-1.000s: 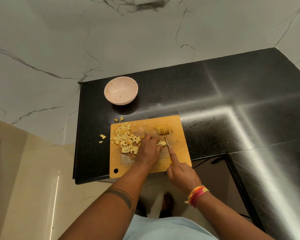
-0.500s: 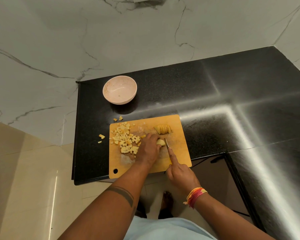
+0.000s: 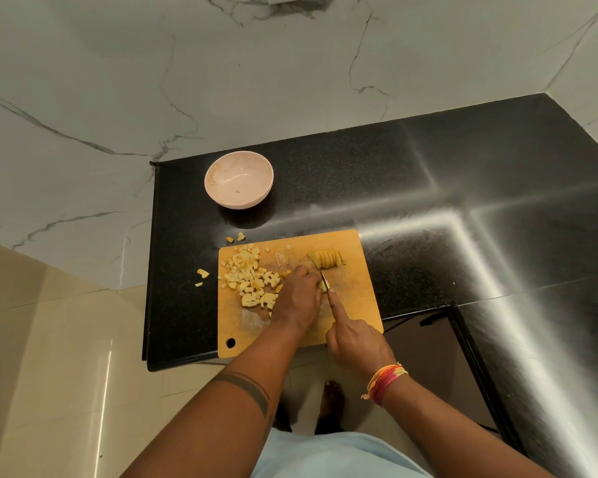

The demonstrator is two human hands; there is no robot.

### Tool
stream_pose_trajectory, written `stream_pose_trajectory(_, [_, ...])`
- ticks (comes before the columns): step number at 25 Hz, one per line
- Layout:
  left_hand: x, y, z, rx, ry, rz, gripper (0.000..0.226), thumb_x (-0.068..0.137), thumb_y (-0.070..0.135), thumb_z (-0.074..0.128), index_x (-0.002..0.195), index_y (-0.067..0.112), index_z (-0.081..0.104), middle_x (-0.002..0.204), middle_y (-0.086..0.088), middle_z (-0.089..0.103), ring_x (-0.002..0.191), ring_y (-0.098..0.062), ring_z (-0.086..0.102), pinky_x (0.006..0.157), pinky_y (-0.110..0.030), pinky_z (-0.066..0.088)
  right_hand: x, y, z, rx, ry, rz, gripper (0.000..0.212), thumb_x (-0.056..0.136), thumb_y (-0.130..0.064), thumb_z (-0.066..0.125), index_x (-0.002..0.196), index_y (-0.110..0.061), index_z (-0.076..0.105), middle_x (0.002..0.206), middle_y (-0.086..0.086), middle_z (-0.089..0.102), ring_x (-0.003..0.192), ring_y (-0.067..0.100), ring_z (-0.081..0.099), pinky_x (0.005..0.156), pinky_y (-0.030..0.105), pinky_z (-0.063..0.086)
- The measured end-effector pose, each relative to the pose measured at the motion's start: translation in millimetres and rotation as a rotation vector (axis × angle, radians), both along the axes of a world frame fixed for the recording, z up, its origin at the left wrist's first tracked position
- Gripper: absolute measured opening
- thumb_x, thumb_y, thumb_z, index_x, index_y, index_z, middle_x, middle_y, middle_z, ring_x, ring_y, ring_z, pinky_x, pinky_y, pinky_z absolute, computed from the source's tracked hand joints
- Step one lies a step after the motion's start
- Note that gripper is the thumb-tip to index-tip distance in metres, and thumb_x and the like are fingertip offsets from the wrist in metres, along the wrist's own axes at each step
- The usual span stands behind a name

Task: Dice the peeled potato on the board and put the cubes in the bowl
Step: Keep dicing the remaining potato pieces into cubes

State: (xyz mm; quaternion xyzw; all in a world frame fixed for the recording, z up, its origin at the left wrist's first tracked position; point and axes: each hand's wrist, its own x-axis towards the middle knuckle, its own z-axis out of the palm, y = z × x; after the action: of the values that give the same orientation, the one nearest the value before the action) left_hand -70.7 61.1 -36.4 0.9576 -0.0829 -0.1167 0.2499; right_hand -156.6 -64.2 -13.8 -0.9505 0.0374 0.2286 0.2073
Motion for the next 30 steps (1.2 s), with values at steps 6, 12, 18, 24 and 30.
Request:
stream_pose_trajectory(6, [-0.5, -1.1, 2.5, 0.003, -0.005, 0.014, 0.031, 0.101, 0.021, 0.056, 0.130, 0.015, 0.063, 0.127, -0.002, 0.052, 0.119, -0.020, 0.050, 0.100, -0.032, 0.046, 1.1, 1.8, -4.4, -0.029, 0.021, 0.031, 0.078, 0.102, -0.027, 0.036, 0.161, -0.031, -0.015, 0.073, 0.005, 0.055, 0.051, 0.021, 0.045, 0.053, 0.036, 0.039])
stream_pose_trajectory(12, [-2.6, -0.7, -3.7, 0.010, -0.016, 0.012, 0.032, 0.100, 0.022, 0.058, 0.132, 0.016, 0.063, 0.130, -0.001, 0.051, 0.122, -0.020, 0.049, 0.100, -0.030, 0.044, -33.4, -9.4, -7.3, -0.020, 0.046, 0.056, 0.083, 0.100, -0.028, 0.037, 0.157, -0.032, -0.024, 0.072, 0.002, 0.058, 0.056, 0.023, 0.054, 0.058, 0.038, 0.050])
stream_pose_trajectory(18, [-7.7, 4.6, -2.4, -0.041, -0.001, 0.036, 0.036, 0.101, 0.024, 0.059, 0.136, 0.018, 0.060, 0.132, 0.001, 0.050, 0.122, -0.017, 0.048, 0.099, -0.026, 0.041, -42.0, -14.0, 2.1, 0.032, 0.032, 0.023, 0.081, 0.100, -0.028, 0.036, 0.159, -0.036, -0.018, 0.067, -0.003, 0.054, 0.053, 0.017, 0.049, 0.055, 0.037, 0.041])
stream_pose_trajectory(24, [-11.7, 10.2, -1.1, -0.070, 0.013, 0.063, 0.036, 0.101, 0.022, 0.059, 0.137, 0.021, 0.059, 0.131, 0.002, 0.050, 0.120, -0.017, 0.050, 0.096, -0.026, 0.043, -21.2, -1.4, 2.5, 0.067, -0.017, 0.015, 0.079, 0.100, -0.028, 0.037, 0.160, -0.036, -0.013, 0.064, -0.003, 0.050, 0.051, 0.018, 0.048, 0.053, 0.036, 0.039])
stream_pose_trajectory(30, [-7.7, 6.7, -1.8, -0.069, 0.011, 0.097, 0.033, 0.102, 0.021, 0.057, 0.134, 0.017, 0.061, 0.128, -0.001, 0.051, 0.117, -0.019, 0.052, 0.098, -0.031, 0.048, -5.1, 3.0, 1.5, 0.022, 0.010, 0.050, 0.076, 0.101, -0.028, 0.036, 0.161, -0.034, -0.010, 0.067, -0.001, 0.050, 0.053, 0.017, 0.046, 0.054, 0.035, 0.039])
